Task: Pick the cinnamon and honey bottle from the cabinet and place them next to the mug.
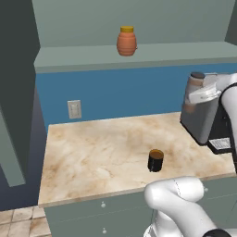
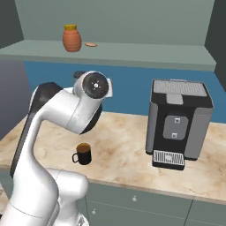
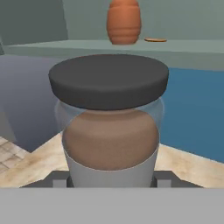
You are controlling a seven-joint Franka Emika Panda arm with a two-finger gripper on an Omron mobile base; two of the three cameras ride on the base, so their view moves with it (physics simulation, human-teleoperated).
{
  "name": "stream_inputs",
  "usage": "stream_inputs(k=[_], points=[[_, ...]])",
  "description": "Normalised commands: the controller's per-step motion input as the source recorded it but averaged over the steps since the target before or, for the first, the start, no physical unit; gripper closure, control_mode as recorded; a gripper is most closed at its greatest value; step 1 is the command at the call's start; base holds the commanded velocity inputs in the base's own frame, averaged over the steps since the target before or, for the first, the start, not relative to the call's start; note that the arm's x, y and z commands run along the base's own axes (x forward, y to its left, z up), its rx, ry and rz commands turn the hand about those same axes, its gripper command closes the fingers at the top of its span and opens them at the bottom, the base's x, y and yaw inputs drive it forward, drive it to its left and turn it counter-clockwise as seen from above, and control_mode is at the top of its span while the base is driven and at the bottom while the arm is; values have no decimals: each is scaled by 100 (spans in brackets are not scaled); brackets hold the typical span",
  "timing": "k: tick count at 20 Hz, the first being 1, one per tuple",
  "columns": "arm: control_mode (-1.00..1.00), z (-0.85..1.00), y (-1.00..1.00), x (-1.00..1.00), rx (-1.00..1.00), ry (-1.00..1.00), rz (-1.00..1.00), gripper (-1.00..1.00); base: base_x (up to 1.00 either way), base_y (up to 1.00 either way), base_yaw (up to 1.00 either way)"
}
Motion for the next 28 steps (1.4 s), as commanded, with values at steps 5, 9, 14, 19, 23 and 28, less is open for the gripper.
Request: stream_inputs(k=[5,9,14,19,23,28], points=[[-100,-17,-39,-6,-2,0,39,100,0,0,0],[-100,-32,-21,0,-2,0,33,100,0,0,0],[-100,-52,0,0,-5,0,20,100,0,0,0],[-100,-71,0,0,-5,3,13,100,0,0,0],[-100,-78,1,0,-7,1,9,100,0,0,0],[-100,-75,10,0,-8,0,7,100,0,0,0]])
